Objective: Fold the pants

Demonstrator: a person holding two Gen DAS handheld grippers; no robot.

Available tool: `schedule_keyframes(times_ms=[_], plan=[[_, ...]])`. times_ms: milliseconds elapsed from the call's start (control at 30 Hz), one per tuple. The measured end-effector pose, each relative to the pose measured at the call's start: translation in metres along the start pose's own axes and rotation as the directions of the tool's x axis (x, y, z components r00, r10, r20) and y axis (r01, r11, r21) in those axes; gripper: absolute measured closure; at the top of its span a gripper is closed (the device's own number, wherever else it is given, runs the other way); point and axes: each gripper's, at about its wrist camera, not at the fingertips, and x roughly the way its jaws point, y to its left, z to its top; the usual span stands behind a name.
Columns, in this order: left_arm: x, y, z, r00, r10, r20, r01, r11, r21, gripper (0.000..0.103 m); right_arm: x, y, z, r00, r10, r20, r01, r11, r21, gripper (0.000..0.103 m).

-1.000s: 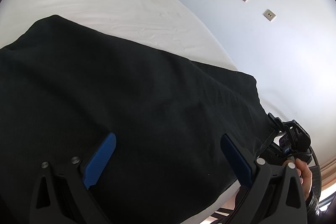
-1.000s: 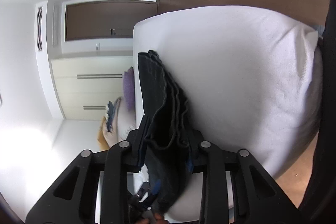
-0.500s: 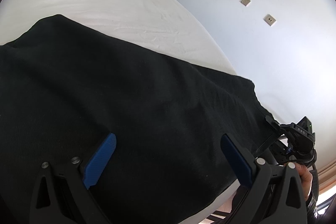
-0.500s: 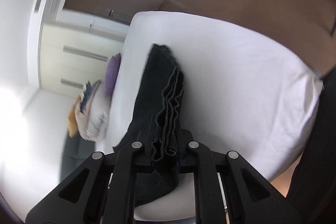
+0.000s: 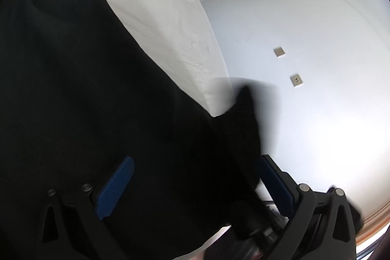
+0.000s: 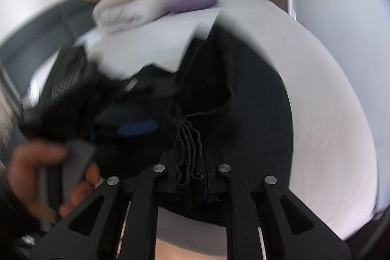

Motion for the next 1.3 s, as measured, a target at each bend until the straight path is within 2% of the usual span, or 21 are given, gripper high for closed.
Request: schedule_keyframes(times_ms=[67,167,267,367,433,467,500,533,600,633,733,867,967,1133,1300], plan=[[0.001,0.000,0.004,1.000,-0.029,0.001,0.029,0.999,-0.024,0.000,0.002,0.014,-0.004,1.000,-0.001,-0.018,0.000,0.999,-0.041,0.092],[0.005,0.000,0.007,0.999,-0.049,-0.005,0.048,0.998,-0.045,0.000,0.003,0.017,-0.010,1.000,0.006,-0.031,-0.007,0.999,-0.031,0.092],[0.016,0.000,0.008,0.999,0.007,-0.048,-0.009,0.999,-0.048,0.000,0.002,0.016,-0.014,1.000,0.000,-0.024,0.000,0.999,-0.037,0.092],[0.022,-0.001,0.009,0.997,0.028,-0.076,-0.031,0.999,-0.043,0.000,0.008,0.015,-0.008,1.000,-0.005,-0.024,0.004,0.999,-0.047,0.092],[0.027,-0.003,0.011,0.995,0.023,-0.093,-0.027,0.999,-0.043,0.004,0.010,0.019,-0.006,1.000,-0.003,-0.026,0.002,0.999,-0.054,0.092],[0.028,-0.001,0.014,0.995,0.015,-0.103,-0.019,0.999,-0.042,0.009,0.012,0.021,-0.003,1.000,-0.003,-0.026,0.001,0.998,-0.061,0.092],[0.030,0.000,0.014,0.993,0.010,-0.114,-0.015,0.999,-0.041,0.028,0.012,0.017,0.000,1.000,-0.002,-0.025,0.000,0.998,-0.066,0.092],[0.035,-0.002,0.014,0.991,0.010,-0.131,-0.016,0.999,-0.042,0.042,0.010,0.020,0.001,1.000,-0.001,-0.019,0.000,0.997,-0.076,0.092],[0.039,0.002,0.016,0.986,0.027,-0.162,-0.034,0.999,-0.041,0.087,0.005,0.025,0.002,1.000,0.001,-0.006,-0.002,0.995,-0.099,0.092],[0.039,0.003,0.016,0.985,0.036,-0.166,-0.043,0.998,-0.037,0.094,0.001,0.028,0.002,1.000,0.002,-0.002,-0.002,0.994,-0.111,0.092],[0.031,0.001,0.017,0.986,0.048,-0.162,-0.050,0.999,-0.006,0.096,-0.006,0.031,0.002,1.000,0.008,-0.002,-0.008,0.991,-0.136,0.092],[0.011,-0.001,0.027,0.981,0.108,-0.163,-0.096,0.992,0.079,0.097,-0.007,0.043,0.003,0.999,0.033,-0.011,-0.035,0.984,-0.173,0.092],[-0.007,0.001,0.038,0.977,0.142,-0.157,-0.123,0.984,0.127,0.097,-0.003,0.058,0.010,0.997,0.081,-0.017,-0.083,0.978,-0.189,0.092],[-0.034,0.012,0.061,0.964,0.218,-0.152,-0.187,0.962,0.197,0.097,0.012,0.087,0.018,0.988,0.150,-0.043,-0.156,0.965,-0.210,0.092],[-0.050,0.042,0.081,0.943,0.288,-0.165,-0.251,0.944,0.213,0.097,0.040,0.101,0.024,0.964,0.245,-0.106,-0.258,0.957,-0.133,0.091]])
